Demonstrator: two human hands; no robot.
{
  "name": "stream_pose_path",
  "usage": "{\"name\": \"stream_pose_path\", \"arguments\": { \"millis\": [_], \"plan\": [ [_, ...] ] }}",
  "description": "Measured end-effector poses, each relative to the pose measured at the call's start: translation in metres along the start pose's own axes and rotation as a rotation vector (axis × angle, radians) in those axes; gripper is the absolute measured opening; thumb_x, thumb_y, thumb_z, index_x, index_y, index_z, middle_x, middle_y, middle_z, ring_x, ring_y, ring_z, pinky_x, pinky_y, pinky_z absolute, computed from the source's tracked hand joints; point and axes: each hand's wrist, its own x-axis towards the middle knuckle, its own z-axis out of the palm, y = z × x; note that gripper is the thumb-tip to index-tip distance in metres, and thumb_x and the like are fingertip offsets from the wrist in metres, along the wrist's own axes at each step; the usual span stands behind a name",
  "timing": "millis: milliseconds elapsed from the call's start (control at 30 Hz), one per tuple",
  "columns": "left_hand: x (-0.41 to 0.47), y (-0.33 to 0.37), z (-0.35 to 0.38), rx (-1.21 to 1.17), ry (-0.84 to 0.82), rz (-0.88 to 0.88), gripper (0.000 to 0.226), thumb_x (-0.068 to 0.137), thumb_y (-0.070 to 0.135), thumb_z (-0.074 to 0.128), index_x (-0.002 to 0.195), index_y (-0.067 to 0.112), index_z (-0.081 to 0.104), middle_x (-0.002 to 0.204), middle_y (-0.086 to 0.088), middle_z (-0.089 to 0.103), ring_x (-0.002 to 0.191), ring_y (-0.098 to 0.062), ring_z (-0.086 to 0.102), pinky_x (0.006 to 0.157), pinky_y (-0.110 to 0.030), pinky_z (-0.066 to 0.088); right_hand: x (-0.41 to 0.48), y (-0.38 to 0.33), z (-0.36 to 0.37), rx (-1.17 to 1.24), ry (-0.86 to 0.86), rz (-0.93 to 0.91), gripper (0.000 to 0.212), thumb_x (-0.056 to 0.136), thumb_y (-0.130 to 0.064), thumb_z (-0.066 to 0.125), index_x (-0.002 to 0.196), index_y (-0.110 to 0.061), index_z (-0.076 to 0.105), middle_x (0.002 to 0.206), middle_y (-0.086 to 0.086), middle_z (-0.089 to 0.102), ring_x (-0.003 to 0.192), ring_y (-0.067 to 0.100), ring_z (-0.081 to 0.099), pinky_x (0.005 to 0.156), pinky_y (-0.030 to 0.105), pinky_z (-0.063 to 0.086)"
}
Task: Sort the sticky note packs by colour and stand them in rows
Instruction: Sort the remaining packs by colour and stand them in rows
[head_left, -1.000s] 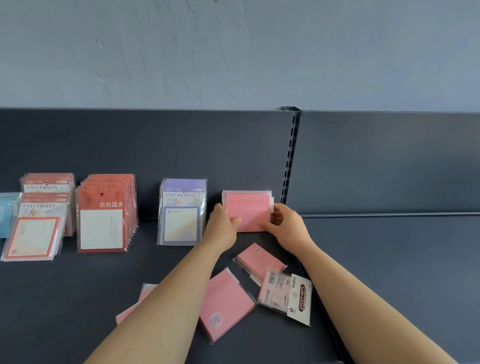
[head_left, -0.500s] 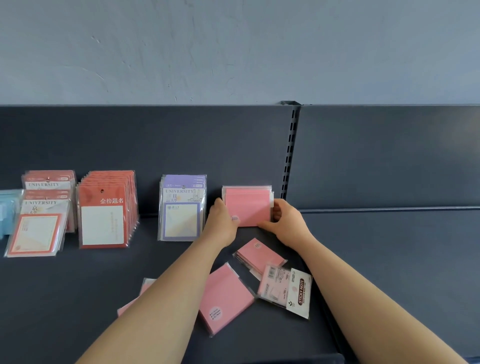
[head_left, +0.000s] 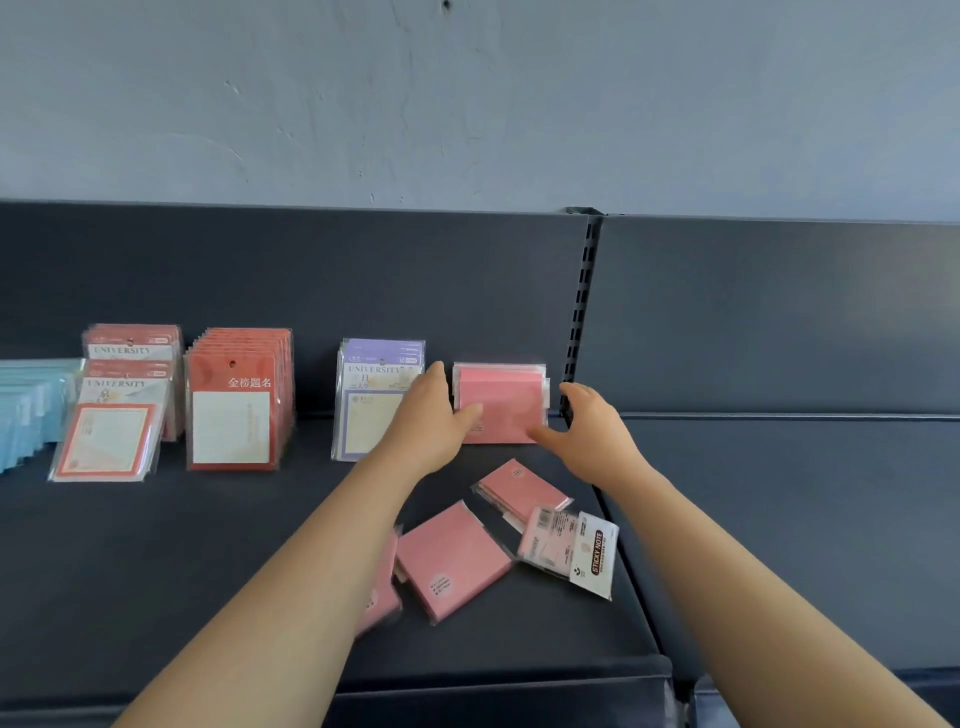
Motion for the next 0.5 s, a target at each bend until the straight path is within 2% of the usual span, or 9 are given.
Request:
{"name": "stream_pose_path", "arguments": {
  "millis": [67,167,267,400,467,500],
  "plan": [
    [-0.012,-0.005,-0.014,0.02,-0.032,0.017,0.062,0.095,0.031,0.059,0.146,0.01,0.031,0.148,-0.005,0.041,0.131,-0.023,0.043,0.103,-0.032,0.037,-0.014,-0.008,-0.004,-0.006,-0.014,-0.048,0.061,0.088,-0.035,0.066,0.139,-0.011,0.042,0.145,0.004,0.042,0.127,0.022,0.045,0.096,0.031,0.04],
    [-0.031,-0.019,-0.033,0.079,-0.143,-0.004,0.07,0.089,0.039,0.065,0.148,0.017,0.034,0.15,0.0,0.041,0.132,-0.019,0.044,0.104,-0.031,0.037,-0.034,-0.018,-0.001,-0.031,-0.113,-0.084,0.069,0.087,-0.036,0.067,0.146,-0.018,0.036,0.151,-0.002,0.037,0.134,0.018,0.04,0.103,0.031,0.04],
    [-0.055,-0.035,-0.05,0.135,-0.257,-0.06,0.078,0.077,0.046,0.075,0.143,0.024,0.04,0.146,0.005,0.044,0.126,-0.016,0.048,0.098,-0.029,0.041,-0.051,-0.032,0.004,-0.066,-0.288,-0.153,0.072,0.083,-0.034,0.072,0.146,-0.024,0.037,0.15,-0.009,0.037,0.133,0.014,0.04,0.099,0.022,0.034],
    [-0.077,-0.057,-0.07,0.25,-0.445,-0.184,0.109,0.058,0.057,0.084,0.148,0.029,0.031,0.151,0.005,0.036,0.132,-0.017,0.043,0.105,-0.036,0.04,-0.068,-0.051,0.016,-0.111,-0.483,-0.217,0.079,0.078,-0.032,0.076,0.146,-0.032,0.035,0.15,-0.012,0.035,0.137,0.014,0.035,0.109,0.029,0.031],
    [-0.085,-0.066,-0.075,0.321,-0.512,-0.214,0.12,0.053,0.06,0.086,0.151,0.028,0.024,0.153,0.002,0.03,0.136,-0.021,0.038,0.109,-0.041,0.037,-0.073,-0.059,0.021,-0.177,-0.535,-0.229,0.081,0.077,-0.034,0.075,0.146,-0.038,0.033,0.155,-0.01,0.026,0.143,0.016,0.025,0.114,0.038,0.027],
    [-0.089,-0.07,-0.077,0.358,-0.529,-0.218,0.122,0.053,0.06,0.086,0.152,0.027,0.022,0.153,0.0,0.029,0.136,-0.022,0.037,0.11,-0.042,0.036,-0.076,-0.063,0.022,-0.2,-0.555,-0.223,0.08,0.079,-0.035,0.074,0.146,-0.04,0.032,0.157,-0.011,0.023,0.143,0.016,0.023,0.115,0.039,0.025]
  ]
}}
